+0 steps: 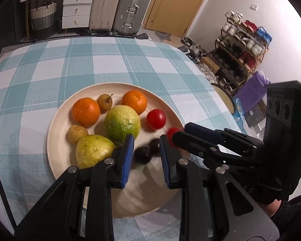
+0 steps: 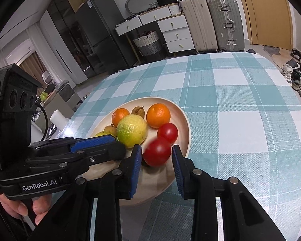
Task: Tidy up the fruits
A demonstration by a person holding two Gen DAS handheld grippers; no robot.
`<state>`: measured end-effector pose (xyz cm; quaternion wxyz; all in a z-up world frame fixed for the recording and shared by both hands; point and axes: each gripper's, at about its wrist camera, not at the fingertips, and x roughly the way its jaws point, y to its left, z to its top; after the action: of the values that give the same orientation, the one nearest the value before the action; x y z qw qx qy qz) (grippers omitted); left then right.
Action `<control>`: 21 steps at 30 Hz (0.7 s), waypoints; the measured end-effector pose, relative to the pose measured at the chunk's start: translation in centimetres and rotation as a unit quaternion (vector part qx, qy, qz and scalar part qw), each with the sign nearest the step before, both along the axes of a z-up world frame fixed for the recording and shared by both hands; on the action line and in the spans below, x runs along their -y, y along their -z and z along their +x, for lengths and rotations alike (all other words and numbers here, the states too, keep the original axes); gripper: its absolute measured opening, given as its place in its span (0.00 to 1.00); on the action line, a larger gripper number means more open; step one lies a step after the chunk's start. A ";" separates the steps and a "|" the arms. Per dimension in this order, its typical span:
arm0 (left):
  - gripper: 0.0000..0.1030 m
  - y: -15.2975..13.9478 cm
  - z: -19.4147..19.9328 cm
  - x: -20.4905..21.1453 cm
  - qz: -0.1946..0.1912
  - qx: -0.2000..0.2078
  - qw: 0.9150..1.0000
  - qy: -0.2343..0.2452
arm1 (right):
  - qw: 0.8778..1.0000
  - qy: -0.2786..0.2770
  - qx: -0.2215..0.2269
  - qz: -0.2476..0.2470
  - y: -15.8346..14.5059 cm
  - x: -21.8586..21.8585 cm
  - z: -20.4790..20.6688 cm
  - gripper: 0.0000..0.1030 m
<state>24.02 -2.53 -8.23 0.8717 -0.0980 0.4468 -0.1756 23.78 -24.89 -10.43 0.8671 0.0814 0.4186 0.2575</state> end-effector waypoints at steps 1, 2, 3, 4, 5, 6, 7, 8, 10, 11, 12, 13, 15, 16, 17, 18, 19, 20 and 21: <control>0.22 -0.1 0.0 -0.2 -0.002 0.005 1.000 -0.001 | 1.000 0.004 0.002 0.000 -0.1 0.1 0.0 0.40; 0.22 -0.2 -0.1 -0.4 -0.003 0.009 1.000 -0.002 | 1.000 0.009 0.006 -0.001 -0.3 0.2 0.0 0.50; 0.22 -0.4 -0.2 -0.7 -0.002 0.011 1.000 -0.005 | 1.000 0.011 0.010 0.004 -0.6 0.4 -0.1 0.50; 0.22 -0.5 -0.3 -0.9 -0.006 0.014 1.000 -0.007 | 1.000 0.009 0.013 0.006 -0.9 0.4 -0.2 0.50; 0.22 -0.7 -0.6 -1.2 -0.011 0.017 1.000 -0.009 | 1.000 0.009 0.022 0.004 -1.3 0.5 -0.4 0.50; 0.22 -1.0 -0.8 -1.4 -0.012 0.020 1.000 -0.013 | 1.000 0.012 0.029 0.001 -1.7 0.6 -0.7 0.50; 0.22 -1.3 -1.0 -1.6 -0.013 0.023 1.000 -0.015 | 0.999 0.015 0.035 -0.001 -2.0 0.7 -0.9 0.50; 0.23 -1.5 -1.3 -1.8 -0.014 0.026 0.999 -0.015 | 0.999 0.017 0.038 -0.001 -2.3 0.9 -1.2 0.50; 0.27 -2.2 -2.0 -2.2 -0.016 0.035 0.999 -0.019 | 0.999 0.028 0.040 0.002 -3.0 1.2 -1.7 0.53; 0.30 -2.6 -2.5 -2.5 -0.016 0.042 0.999 -0.022 | 0.999 0.032 0.043 0.004 -3.2 1.4 -1.9 0.59; 0.31 -3.0 -2.9 -2.7 -0.015 0.049 0.998 -0.025 | 0.998 0.035 0.047 0.005 -3.5 1.6 -2.3 0.64; 0.33 -3.3 -3.3 -2.9 -0.015 0.053 0.998 -0.028 | 0.998 0.038 0.052 0.007 -3.8 1.7 -2.7 0.66; 0.41 -4.1 -4.4 -3.5 -0.013 0.068 0.997 -0.037 | 0.997 0.045 0.067 0.009 -4.7 2.0 -3.7 0.69; 0.47 -4.5 -4.9 -3.8 -0.012 0.074 0.996 -0.042 | 0.996 0.047 0.073 0.010 -5.1 2.0 -4.1 0.71; 0.50 -5.0 -5.5 -4.1 -0.011 0.082 0.995 -0.050 | 0.995 0.049 0.082 0.010 -5.5 2.1 -4.7 0.74; 0.59 -5.4 -6.2 -4.4 -0.009 0.091 0.994 -0.058 | 0.995 0.051 0.087 0.011 -5.8 2.1 -5.1 0.78; 0.68 -5.8 -6.8 -4.8 -0.007 0.098 0.993 -0.067 | 0.994 0.053 0.093 0.013 -6.2 2.2 -5.6 0.80; 0.75 -6.2 -7.5 -5.1 -0.004 0.109 0.991 -0.077 | 0.993 0.056 0.100 0.015 -6.6 2.3 -6.1 0.84; 0.77 -6.6 -8.1 -5.4 -0.003 0.116 0.990 -0.082 | 0.992 0.059 0.109 0.016 -7.0 2.3 -6.7 0.86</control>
<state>15.91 2.87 -1.68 0.9289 -0.1160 0.3324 -0.1147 17.04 -27.19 -3.44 0.9198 0.0913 0.3116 0.2204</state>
